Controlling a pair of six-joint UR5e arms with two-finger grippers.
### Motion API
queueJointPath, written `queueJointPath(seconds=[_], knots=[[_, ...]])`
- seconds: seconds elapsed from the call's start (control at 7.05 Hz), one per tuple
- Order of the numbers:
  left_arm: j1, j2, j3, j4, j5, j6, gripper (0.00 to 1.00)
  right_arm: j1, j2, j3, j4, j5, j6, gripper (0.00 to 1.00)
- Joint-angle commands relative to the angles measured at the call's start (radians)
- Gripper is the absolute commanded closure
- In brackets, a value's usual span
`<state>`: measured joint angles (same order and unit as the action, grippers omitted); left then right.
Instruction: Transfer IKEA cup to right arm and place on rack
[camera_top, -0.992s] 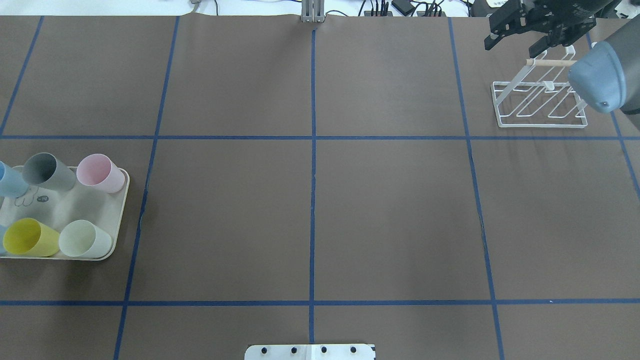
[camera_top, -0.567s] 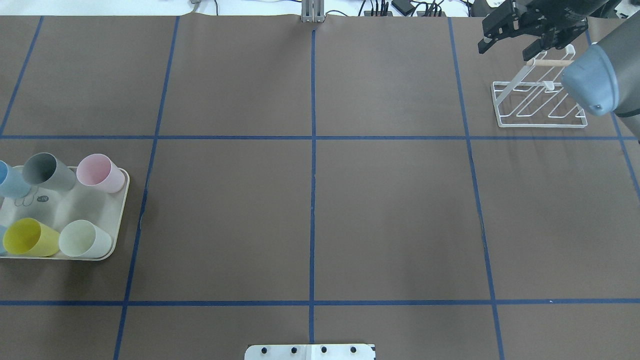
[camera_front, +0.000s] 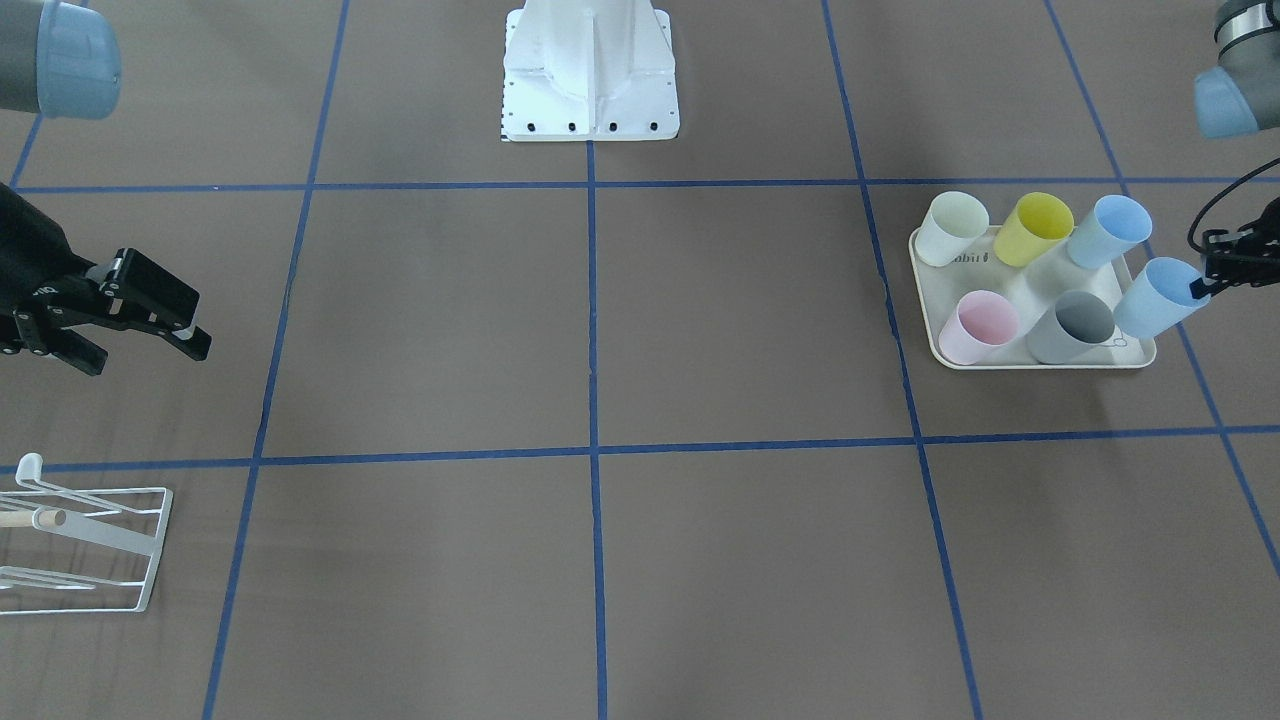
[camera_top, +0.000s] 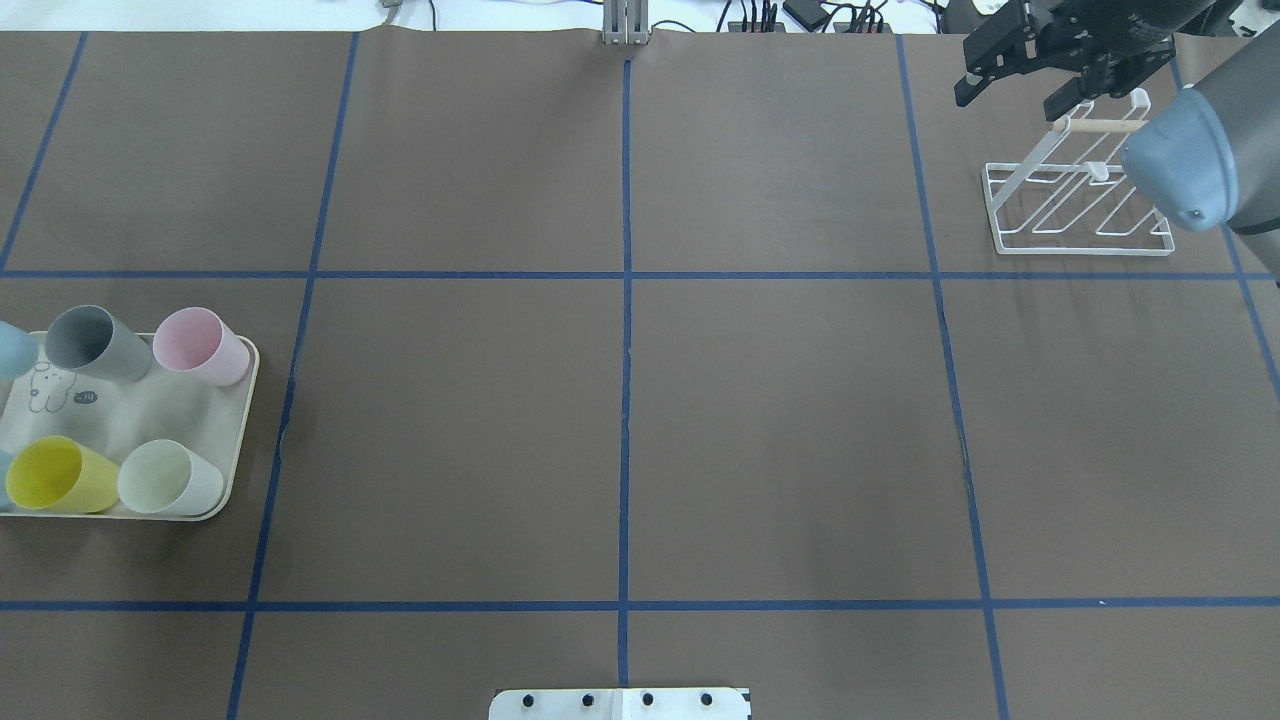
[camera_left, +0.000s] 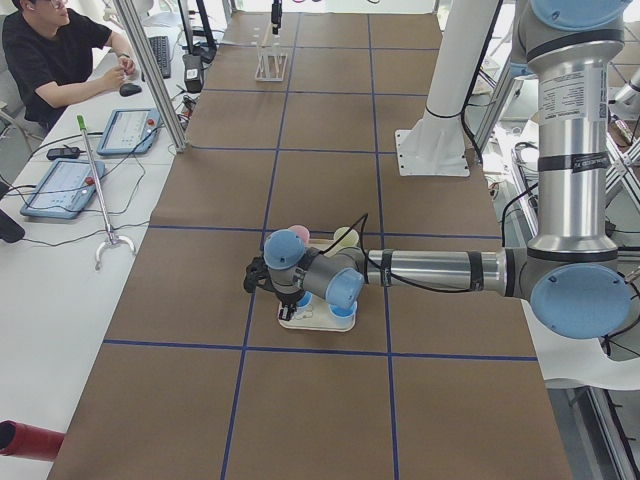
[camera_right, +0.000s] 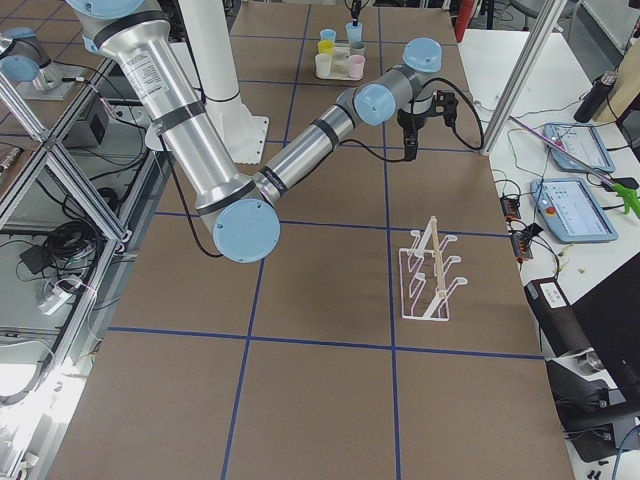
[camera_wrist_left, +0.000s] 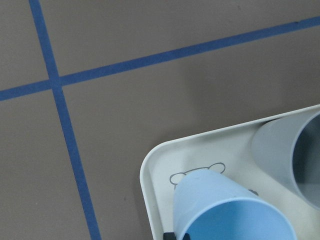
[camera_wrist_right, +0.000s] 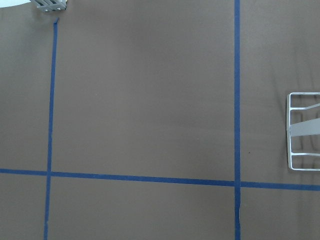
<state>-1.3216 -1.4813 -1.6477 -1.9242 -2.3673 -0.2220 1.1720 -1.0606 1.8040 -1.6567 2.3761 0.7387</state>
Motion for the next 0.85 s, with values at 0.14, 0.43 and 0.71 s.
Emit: queueJointPath(seconds=[0.14, 0.43, 0.71], knots=[[-0.14, -0.09, -0.069, 0.157, 0.129, -0.017, 1.0, -0.002, 0.001, 0.006, 0.002, -0.017, 0.002, 0.0], [-0.137, -0.215, -0.055, 0.163, 0.183, -0.28, 1.0, -0.056, 0.019, 0.008, 0.008, -0.103, 0.08, 0.0], [-0.125, -0.267, -0.084, 0.095, 0.183, -0.466, 1.0, -0.191, 0.08, -0.011, 0.023, -0.283, 0.245, 0.0]])
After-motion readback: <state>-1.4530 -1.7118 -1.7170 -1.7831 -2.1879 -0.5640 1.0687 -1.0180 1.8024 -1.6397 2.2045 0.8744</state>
